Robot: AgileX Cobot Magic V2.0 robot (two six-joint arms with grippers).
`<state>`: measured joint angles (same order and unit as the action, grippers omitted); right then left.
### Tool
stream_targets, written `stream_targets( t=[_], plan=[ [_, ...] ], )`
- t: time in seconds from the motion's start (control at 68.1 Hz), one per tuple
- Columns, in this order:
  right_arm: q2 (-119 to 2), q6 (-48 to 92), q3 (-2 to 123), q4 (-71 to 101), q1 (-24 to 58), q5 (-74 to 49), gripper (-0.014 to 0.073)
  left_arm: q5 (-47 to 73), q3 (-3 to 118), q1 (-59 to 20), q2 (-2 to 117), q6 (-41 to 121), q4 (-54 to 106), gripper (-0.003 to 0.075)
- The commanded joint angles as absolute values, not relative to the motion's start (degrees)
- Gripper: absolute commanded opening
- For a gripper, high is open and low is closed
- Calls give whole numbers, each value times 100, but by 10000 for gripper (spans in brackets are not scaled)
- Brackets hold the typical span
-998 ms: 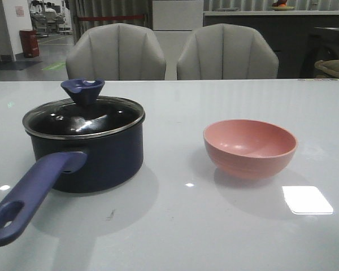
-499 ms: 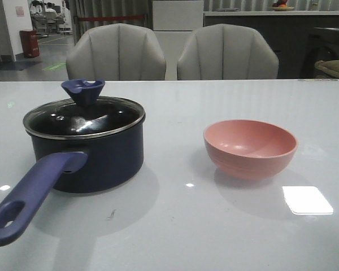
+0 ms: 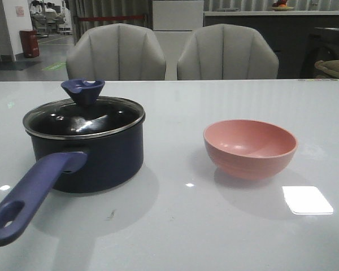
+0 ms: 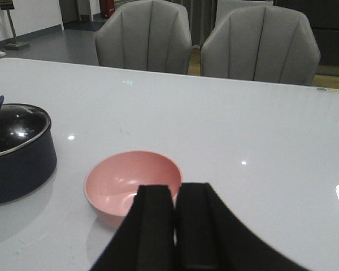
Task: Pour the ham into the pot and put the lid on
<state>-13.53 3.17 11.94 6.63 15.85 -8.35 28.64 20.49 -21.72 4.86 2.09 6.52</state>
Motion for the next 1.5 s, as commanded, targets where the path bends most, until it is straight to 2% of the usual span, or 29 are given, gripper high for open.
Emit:
stream_targets(
  t=[0.0, 0.352, 0.646, 0.792, 1.482],
  plan=[
    [-1403, 378, 1360, 607, 1580, -404, 162, 2441, 2196, -2210, 560, 221, 680, 113],
    [-1403, 378, 1360, 607, 1580, -404, 162, 2071, 1905, -2085, 560, 221, 446, 113],
    [-1403, 378, 1360, 607, 1580, -404, 162, 50, 485, -416, 383, 181, 423, 113],
    [-1403, 378, 1360, 607, 1580, -404, 162, -566, -8, 40, 187, 181, 375, 113],
    [-1403, 378, 1360, 607, 1580, -409, 162, -519, -151, -137, -116, 181, 292, 113]
  ],
)
